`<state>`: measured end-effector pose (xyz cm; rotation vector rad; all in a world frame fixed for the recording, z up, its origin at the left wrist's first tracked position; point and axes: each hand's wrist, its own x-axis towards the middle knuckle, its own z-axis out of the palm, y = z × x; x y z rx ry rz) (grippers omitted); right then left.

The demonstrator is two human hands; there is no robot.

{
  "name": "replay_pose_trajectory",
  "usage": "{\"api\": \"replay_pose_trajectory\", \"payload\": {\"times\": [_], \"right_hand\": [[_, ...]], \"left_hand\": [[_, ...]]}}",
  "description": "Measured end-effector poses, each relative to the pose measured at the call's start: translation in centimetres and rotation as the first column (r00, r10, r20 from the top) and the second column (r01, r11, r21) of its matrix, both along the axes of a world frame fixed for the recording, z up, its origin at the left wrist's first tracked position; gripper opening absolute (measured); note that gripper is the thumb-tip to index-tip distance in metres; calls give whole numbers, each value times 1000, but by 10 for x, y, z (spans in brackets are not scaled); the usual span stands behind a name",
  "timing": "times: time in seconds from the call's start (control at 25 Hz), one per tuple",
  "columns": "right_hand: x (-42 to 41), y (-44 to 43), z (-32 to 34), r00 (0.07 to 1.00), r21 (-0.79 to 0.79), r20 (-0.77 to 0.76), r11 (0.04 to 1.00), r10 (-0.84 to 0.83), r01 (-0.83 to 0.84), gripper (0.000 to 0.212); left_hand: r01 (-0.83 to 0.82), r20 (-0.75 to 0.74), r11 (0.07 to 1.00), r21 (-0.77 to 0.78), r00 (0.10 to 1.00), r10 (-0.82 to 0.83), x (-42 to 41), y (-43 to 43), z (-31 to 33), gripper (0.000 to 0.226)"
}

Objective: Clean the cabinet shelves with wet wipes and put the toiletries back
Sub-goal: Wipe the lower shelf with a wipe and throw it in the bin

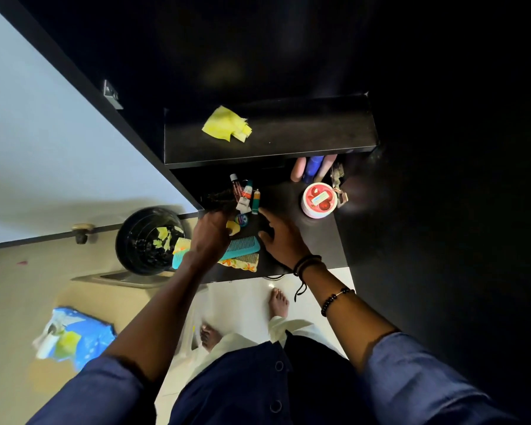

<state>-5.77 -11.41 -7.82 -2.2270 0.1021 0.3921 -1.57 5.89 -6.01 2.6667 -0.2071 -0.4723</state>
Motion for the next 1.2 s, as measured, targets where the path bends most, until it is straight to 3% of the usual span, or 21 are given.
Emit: {"api": "replay_pose_trajectory", "payload": {"times": [0.2,0.36,0.44,0.56,1.0,1.2], "right_hand": [[-1,2,11,1000,35,7,999,-3,3,53],[-10,-18,17,968,-14,165,981,-187,192,32],[-17,-38,16,914,-113,224,923,-337,368,31],[-27,-68,16,835,-279,226,787,-502,550,33],[-29,-84,5,871,-515,103,723,-480,460,24],[-35,-83,10,859,-482,202,716,-470,505,25]], "left_hand": [[101,35,994,-43,994,-99,3,-15,10,22],[223,64,957,-184,974,-215,-1,-55,20,26],[201,24,941,-273,979,-203,-5,-67,19,39],[214,21,945,-249,976,-216,-12,-73,16,45],[188,-45,969,-157,979,-198,-32,-49,2,42],[178,-37,970,-163,982,-186,-40,-45,1,43]]}}
